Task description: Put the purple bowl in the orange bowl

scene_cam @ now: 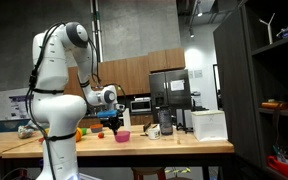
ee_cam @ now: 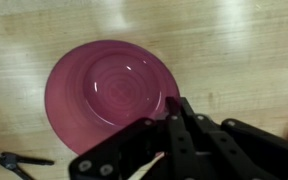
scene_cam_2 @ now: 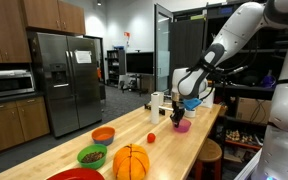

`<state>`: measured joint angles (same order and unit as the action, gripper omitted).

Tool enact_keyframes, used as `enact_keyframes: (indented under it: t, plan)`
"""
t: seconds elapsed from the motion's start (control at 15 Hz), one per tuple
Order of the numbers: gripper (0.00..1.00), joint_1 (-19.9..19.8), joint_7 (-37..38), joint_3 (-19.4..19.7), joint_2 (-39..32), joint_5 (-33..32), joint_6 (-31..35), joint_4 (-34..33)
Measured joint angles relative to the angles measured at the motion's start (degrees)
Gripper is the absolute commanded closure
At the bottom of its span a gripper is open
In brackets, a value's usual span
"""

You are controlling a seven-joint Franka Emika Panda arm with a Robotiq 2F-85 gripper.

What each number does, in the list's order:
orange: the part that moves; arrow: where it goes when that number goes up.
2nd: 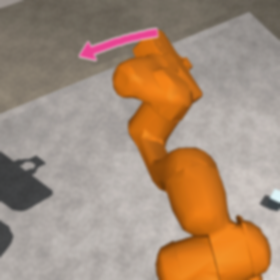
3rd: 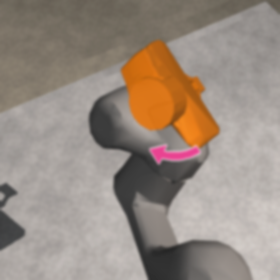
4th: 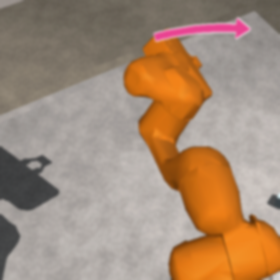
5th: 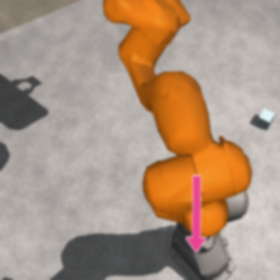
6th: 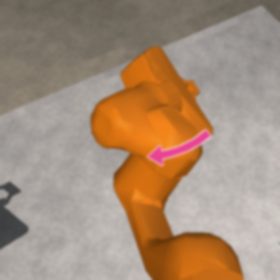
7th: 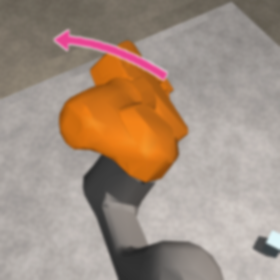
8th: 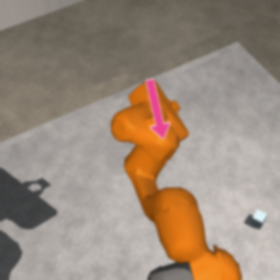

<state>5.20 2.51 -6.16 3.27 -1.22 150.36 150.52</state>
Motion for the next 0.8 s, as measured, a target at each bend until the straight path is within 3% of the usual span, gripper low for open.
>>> enact_keyframes:
  t: [0.53,0.8]
  plan:
    - [0.99,3.2,0.0,-2.8,1.8,0.0,-0.1,-0.3]
    - [0.99,4.3,0.3,-4.9,1.8,-3.3,-0.2,-1.6]
